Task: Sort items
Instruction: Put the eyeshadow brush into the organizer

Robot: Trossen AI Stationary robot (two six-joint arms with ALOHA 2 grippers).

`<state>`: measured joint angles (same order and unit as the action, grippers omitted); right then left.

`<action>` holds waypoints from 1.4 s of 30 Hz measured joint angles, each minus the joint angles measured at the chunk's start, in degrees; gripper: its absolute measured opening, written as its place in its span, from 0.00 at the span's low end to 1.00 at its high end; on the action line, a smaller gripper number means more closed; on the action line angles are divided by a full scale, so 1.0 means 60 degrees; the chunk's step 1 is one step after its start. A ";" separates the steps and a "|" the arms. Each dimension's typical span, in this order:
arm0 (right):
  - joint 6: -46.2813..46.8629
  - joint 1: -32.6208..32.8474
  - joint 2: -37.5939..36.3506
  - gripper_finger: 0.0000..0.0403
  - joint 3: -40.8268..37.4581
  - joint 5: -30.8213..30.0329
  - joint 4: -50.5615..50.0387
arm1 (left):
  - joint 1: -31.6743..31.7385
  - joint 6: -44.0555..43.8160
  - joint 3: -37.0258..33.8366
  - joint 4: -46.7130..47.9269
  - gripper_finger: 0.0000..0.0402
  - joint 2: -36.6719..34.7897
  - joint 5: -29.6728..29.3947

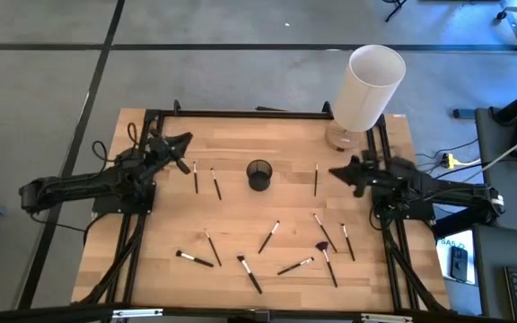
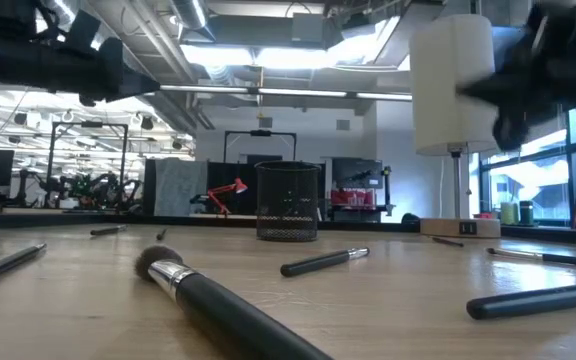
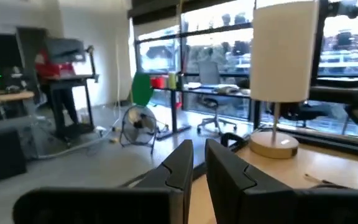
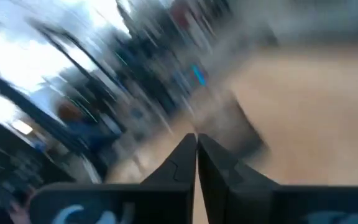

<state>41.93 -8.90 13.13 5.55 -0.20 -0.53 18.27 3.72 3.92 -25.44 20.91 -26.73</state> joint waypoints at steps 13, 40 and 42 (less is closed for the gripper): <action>-0.1058 0.0317 0.4017 0.04 0.0148 -0.0885 0.1341 | 0.0602 -0.0031 0.0007 -0.5155 0.09 0.3254 -0.0352; 0.0895 -0.1618 1.0809 0.16 0.6674 -0.1082 -0.5818 | 0.1015 -0.0173 0.1407 -0.7282 0.09 1.0016 0.0970; 0.0951 -0.1743 1.1311 0.21 0.6925 -0.1192 -0.6093 | 0.1018 -0.0173 0.1591 -0.7298 0.09 1.0352 0.0945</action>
<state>47.64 -19.36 80.99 47.10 -7.36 -37.09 24.38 2.68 13.47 -69.22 83.03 -21.06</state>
